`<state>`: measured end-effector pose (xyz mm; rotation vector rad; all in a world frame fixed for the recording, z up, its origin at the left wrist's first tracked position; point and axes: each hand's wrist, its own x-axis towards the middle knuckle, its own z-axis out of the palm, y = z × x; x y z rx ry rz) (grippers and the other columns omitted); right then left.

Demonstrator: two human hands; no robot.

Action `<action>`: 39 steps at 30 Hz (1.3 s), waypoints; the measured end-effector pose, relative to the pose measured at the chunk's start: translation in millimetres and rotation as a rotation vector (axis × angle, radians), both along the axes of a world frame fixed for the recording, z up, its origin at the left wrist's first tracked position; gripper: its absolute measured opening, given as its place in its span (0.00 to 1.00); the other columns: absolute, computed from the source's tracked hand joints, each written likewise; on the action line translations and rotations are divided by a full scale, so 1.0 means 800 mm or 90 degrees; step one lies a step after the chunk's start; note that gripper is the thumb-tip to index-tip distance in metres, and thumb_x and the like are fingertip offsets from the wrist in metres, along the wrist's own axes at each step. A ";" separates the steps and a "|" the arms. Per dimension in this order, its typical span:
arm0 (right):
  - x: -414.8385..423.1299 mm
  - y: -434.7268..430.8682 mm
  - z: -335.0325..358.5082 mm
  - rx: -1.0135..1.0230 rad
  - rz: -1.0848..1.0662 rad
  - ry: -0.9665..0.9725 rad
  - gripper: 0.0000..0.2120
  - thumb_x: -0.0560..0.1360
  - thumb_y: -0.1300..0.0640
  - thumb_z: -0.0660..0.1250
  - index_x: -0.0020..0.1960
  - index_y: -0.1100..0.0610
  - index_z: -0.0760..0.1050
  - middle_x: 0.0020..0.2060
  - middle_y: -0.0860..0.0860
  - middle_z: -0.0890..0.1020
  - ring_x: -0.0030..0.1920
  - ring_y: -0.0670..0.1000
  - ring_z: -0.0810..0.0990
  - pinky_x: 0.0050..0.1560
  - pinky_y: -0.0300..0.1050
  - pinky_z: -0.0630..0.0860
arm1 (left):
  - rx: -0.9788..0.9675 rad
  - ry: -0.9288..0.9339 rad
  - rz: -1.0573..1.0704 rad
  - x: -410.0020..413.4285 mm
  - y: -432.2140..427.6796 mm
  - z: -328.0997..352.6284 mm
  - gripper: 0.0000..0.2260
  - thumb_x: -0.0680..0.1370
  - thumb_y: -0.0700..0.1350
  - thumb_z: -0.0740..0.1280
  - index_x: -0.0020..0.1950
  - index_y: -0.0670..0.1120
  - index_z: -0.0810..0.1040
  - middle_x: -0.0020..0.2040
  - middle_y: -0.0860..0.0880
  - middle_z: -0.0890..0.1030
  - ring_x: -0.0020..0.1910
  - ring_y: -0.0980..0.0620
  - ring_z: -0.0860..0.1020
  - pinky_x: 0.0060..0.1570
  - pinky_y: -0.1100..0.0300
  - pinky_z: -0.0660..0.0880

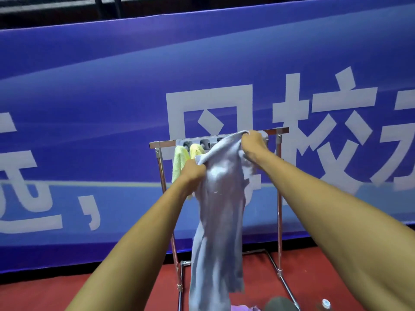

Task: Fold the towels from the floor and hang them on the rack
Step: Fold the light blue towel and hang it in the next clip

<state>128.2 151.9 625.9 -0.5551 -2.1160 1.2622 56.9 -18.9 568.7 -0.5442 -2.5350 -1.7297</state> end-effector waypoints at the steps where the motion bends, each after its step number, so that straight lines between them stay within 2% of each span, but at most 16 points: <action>1: -0.003 -0.004 -0.011 -0.144 0.082 -0.016 0.20 0.83 0.55 0.54 0.67 0.65 0.73 0.57 0.62 0.81 0.55 0.63 0.81 0.51 0.52 0.79 | 0.038 -0.018 -0.024 0.002 0.005 0.001 0.11 0.79 0.47 0.61 0.55 0.45 0.79 0.48 0.43 0.83 0.48 0.42 0.82 0.46 0.50 0.81; 3: -0.005 -0.012 -0.036 -0.209 0.211 -0.125 0.31 0.79 0.37 0.58 0.66 0.62 0.75 0.52 0.58 0.84 0.48 0.58 0.84 0.47 0.51 0.81 | 0.103 -0.006 -0.032 0.003 0.012 0.009 0.07 0.79 0.43 0.61 0.51 0.46 0.79 0.48 0.45 0.83 0.49 0.42 0.82 0.48 0.50 0.81; 6: 0.000 -0.008 -0.038 0.058 0.297 -0.287 0.46 0.62 0.17 0.61 0.50 0.60 0.77 0.43 0.55 0.82 0.40 0.55 0.80 0.43 0.47 0.73 | 0.186 -0.021 0.033 -0.009 0.000 0.026 0.12 0.71 0.48 0.62 0.53 0.48 0.77 0.49 0.44 0.84 0.51 0.42 0.84 0.51 0.45 0.82; 11: 0.014 0.016 -0.013 0.378 0.225 -0.419 0.19 0.63 0.45 0.80 0.39 0.56 0.77 0.36 0.52 0.79 0.33 0.52 0.75 0.33 0.41 0.70 | 0.181 -0.111 0.081 -0.021 -0.030 0.031 0.27 0.68 0.65 0.63 0.60 0.53 0.80 0.57 0.47 0.84 0.52 0.45 0.82 0.55 0.48 0.80; 14: 0.007 0.027 -0.010 0.138 0.233 -0.224 0.18 0.62 0.54 0.77 0.49 0.62 0.82 0.45 0.57 0.85 0.42 0.57 0.84 0.40 0.48 0.81 | 0.221 -0.202 -0.021 -0.006 -0.031 0.030 0.27 0.72 0.71 0.62 0.64 0.57 0.76 0.56 0.47 0.84 0.49 0.48 0.84 0.40 0.55 0.81; 17: 0.012 0.029 -0.024 -0.244 0.329 -0.106 0.10 0.73 0.58 0.71 0.53 0.60 0.79 0.45 0.58 0.83 0.42 0.57 0.82 0.47 0.53 0.81 | 0.147 -0.329 -0.051 -0.015 -0.033 0.022 0.42 0.59 0.82 0.62 0.64 0.56 0.78 0.56 0.45 0.85 0.49 0.43 0.85 0.39 0.51 0.82; 20: 0.021 0.028 -0.046 -0.271 0.388 -0.185 0.15 0.77 0.61 0.69 0.62 0.64 0.78 0.50 0.61 0.83 0.48 0.59 0.82 0.56 0.60 0.80 | 0.093 -0.381 -0.083 -0.015 -0.027 0.031 0.26 0.68 0.71 0.64 0.44 0.47 0.80 0.39 0.45 0.84 0.37 0.46 0.82 0.36 0.59 0.76; 24: 0.012 0.040 -0.040 -0.467 0.359 0.012 0.26 0.76 0.41 0.71 0.63 0.62 0.79 0.54 0.59 0.85 0.52 0.57 0.85 0.59 0.55 0.80 | 0.176 -0.347 -0.176 -0.005 -0.029 0.047 0.17 0.70 0.55 0.77 0.53 0.46 0.84 0.49 0.45 0.87 0.45 0.45 0.85 0.47 0.52 0.81; 26: 0.012 0.042 -0.044 -0.302 0.349 -0.186 0.38 0.70 0.26 0.65 0.57 0.61 0.78 0.47 0.57 0.85 0.47 0.55 0.84 0.57 0.53 0.78 | 0.186 -0.322 -0.239 -0.004 -0.033 0.037 0.22 0.68 0.52 0.81 0.57 0.42 0.84 0.54 0.43 0.86 0.51 0.43 0.85 0.54 0.46 0.81; 28: 0.023 0.040 -0.050 -0.185 0.437 -0.407 0.48 0.61 0.18 0.62 0.58 0.59 0.78 0.46 0.58 0.83 0.47 0.56 0.83 0.53 0.52 0.81 | -0.020 -0.277 -0.256 -0.008 -0.039 0.018 0.31 0.65 0.47 0.83 0.63 0.37 0.79 0.56 0.39 0.84 0.54 0.41 0.82 0.60 0.43 0.78; 29: 0.026 0.040 -0.048 -0.220 0.480 -0.403 0.50 0.57 0.18 0.64 0.58 0.59 0.78 0.46 0.58 0.82 0.48 0.57 0.83 0.49 0.50 0.81 | -0.137 -0.246 -0.260 -0.012 -0.040 0.011 0.32 0.64 0.44 0.82 0.64 0.36 0.77 0.55 0.38 0.83 0.53 0.40 0.82 0.59 0.43 0.78; 31: 0.025 0.042 -0.037 -0.377 0.510 -0.199 0.48 0.56 0.23 0.71 0.58 0.62 0.78 0.50 0.61 0.83 0.55 0.59 0.83 0.52 0.53 0.81 | -0.175 -0.182 -0.232 -0.020 -0.040 0.006 0.26 0.68 0.39 0.76 0.64 0.38 0.76 0.56 0.37 0.83 0.51 0.43 0.83 0.55 0.42 0.81; 34: 0.023 0.045 -0.035 -0.548 0.532 0.113 0.37 0.66 0.45 0.79 0.68 0.62 0.75 0.58 0.61 0.83 0.58 0.60 0.83 0.64 0.59 0.78 | 0.182 -0.150 -0.140 -0.018 -0.035 0.004 0.21 0.76 0.48 0.74 0.67 0.44 0.76 0.57 0.39 0.84 0.49 0.44 0.85 0.48 0.47 0.83; 36: 0.027 0.034 -0.060 -0.386 0.480 -0.070 0.26 0.71 0.58 0.77 0.65 0.65 0.76 0.51 0.59 0.86 0.49 0.55 0.86 0.56 0.52 0.82 | 0.196 -0.280 -0.113 -0.004 -0.033 -0.022 0.27 0.75 0.68 0.67 0.63 0.48 0.78 0.54 0.42 0.86 0.51 0.42 0.85 0.48 0.46 0.83; 38: 0.034 0.020 -0.087 -0.218 0.475 -0.358 0.12 0.74 0.62 0.75 0.54 0.67 0.80 0.43 0.59 0.87 0.41 0.53 0.87 0.43 0.48 0.85 | -0.001 -0.395 -0.185 0.023 -0.030 -0.057 0.36 0.74 0.75 0.57 0.57 0.45 0.80 0.50 0.42 0.86 0.50 0.44 0.84 0.50 0.47 0.82; 39: 0.032 0.019 -0.097 -0.212 0.485 -0.384 0.12 0.74 0.62 0.75 0.54 0.66 0.80 0.44 0.60 0.87 0.42 0.54 0.87 0.43 0.49 0.85 | -0.051 -0.421 -0.234 0.036 -0.028 -0.069 0.38 0.73 0.77 0.57 0.57 0.44 0.81 0.51 0.42 0.86 0.51 0.45 0.85 0.54 0.47 0.81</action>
